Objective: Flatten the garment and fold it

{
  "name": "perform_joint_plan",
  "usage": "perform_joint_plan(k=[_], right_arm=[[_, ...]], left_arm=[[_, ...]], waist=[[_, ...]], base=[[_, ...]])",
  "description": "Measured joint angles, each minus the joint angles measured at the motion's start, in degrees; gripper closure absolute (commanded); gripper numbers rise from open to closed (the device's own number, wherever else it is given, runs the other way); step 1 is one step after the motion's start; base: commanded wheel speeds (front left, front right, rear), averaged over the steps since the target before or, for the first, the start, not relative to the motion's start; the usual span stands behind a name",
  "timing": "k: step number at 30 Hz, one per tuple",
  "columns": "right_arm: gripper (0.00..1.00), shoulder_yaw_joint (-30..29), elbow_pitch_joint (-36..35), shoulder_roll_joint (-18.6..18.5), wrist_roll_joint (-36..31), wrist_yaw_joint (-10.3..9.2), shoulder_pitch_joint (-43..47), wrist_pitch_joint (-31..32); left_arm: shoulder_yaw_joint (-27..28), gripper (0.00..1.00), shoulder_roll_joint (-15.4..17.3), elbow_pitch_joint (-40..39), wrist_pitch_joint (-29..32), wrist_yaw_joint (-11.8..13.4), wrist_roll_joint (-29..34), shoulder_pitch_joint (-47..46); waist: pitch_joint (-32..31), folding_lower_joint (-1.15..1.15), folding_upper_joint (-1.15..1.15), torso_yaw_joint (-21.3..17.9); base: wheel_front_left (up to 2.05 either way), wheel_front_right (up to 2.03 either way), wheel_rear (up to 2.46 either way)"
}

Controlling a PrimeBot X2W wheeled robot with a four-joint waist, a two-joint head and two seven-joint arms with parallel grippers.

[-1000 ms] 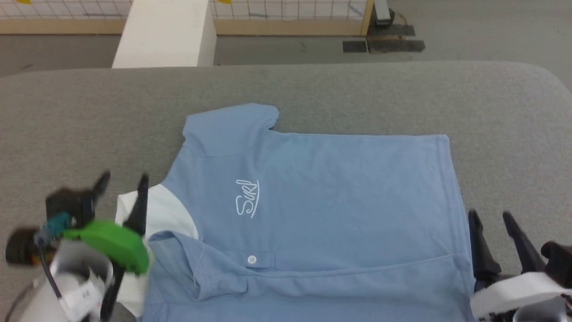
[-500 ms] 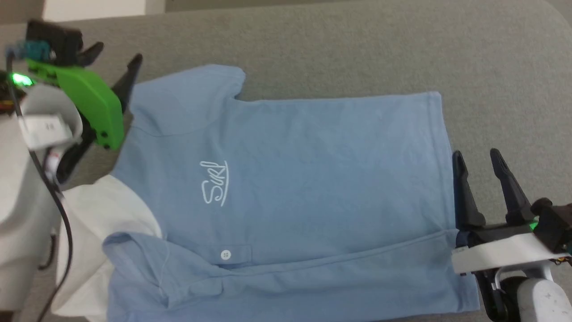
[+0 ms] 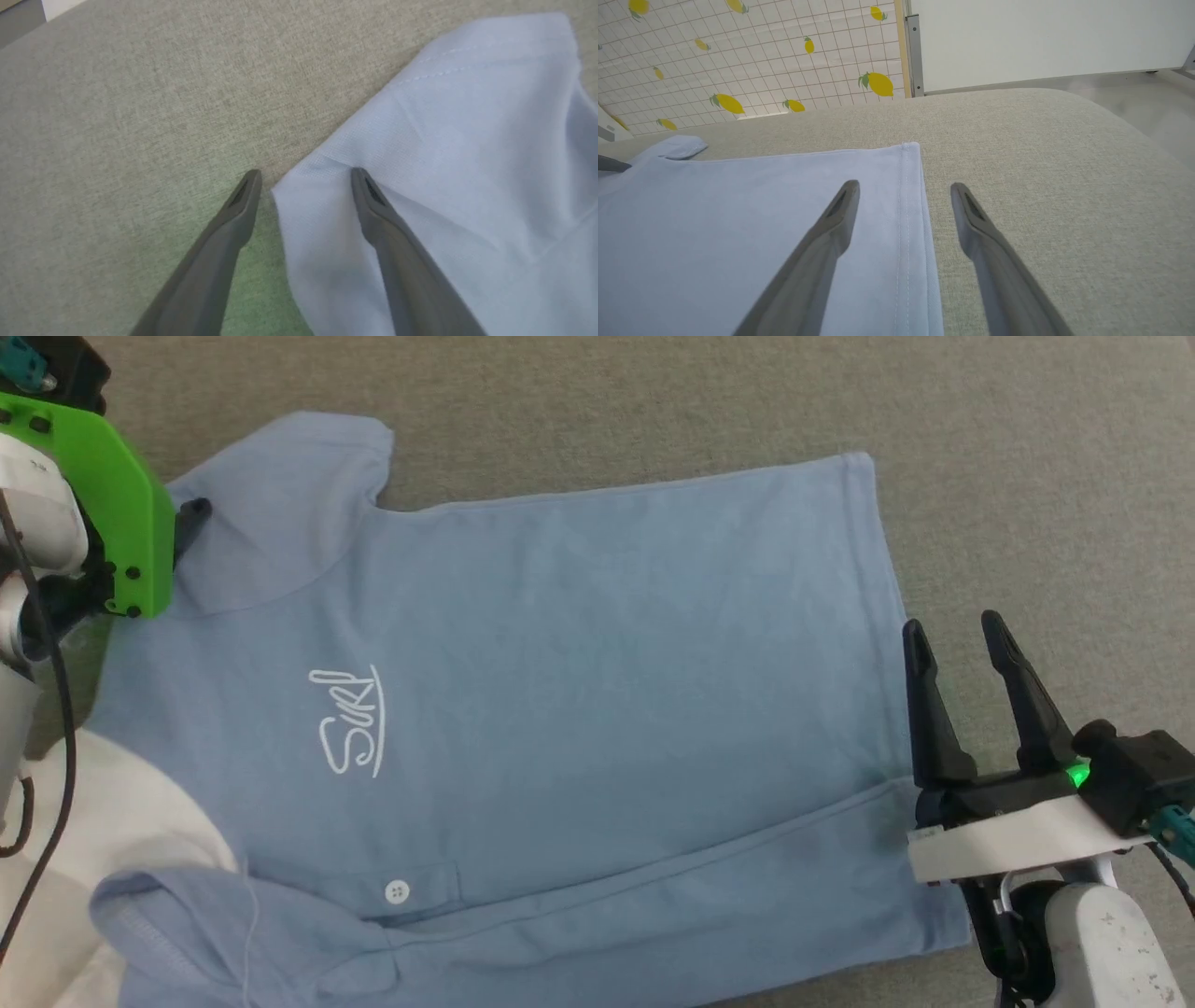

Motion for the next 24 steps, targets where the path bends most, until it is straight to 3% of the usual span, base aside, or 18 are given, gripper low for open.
perform_joint_plan(k=[4,5,6,7,10,14,24], right_arm=[[0.00,0.6,0.7,0.0,0.1,0.00,-0.8,0.0],[0.00,0.9,0.8,0.0,-0.1,0.00,-1.2,0.0],[0.00,1.2,0.8,0.0,-0.4,0.00,-1.9,0.0],[0.00,1.3,0.8,0.0,-0.8,0.00,-2.5,0.0],[0.00,1.4,0.8,0.0,-2.9,0.00,-5.5,1.4],[0.00,0.5,2.9,-1.4,-4.8,0.00,-12.5,8.2],[0.00,0.9,17.3,-5.1,-1.7,0.00,-34.1,36.8]], left_arm=[[1.0,0.00,0.9,-0.8,3.7,2.0,-2.2,-0.2],[1.2,0.26,1.1,-1.4,3.9,2.2,-2.7,-0.2],[1.3,0.82,1.2,-1.8,4.4,2.2,-2.9,-0.1],[1.3,1.00,1.4,-2.2,5.0,2.2,-3.3,-0.1],[1.4,1.00,1.3,-3.6,6.9,2.4,-5.1,0.2],[1.3,1.00,1.1,-5.5,7.3,2.4,-5.7,0.2],[1.0,1.00,0.6,-8.2,7.3,2.3,-5.8,-0.2]], waist=[[1.3,0.00,0.00,-1.1],[1.5,0.00,0.00,-1.2],[1.7,0.00,0.00,-1.4],[1.9,0.00,0.00,-1.4],[1.9,-0.01,0.00,-1.2],[2.0,-0.01,0.00,-0.7],[3.3,0.00,0.00,1.0]], base=[[0.00,0.00,0.00],[0.00,0.00,0.00],[0.00,0.00,0.00],[0.00,0.00,0.00],[0.00,0.00,0.00],[0.00,0.00,0.00],[0.00,0.00,0.00]])
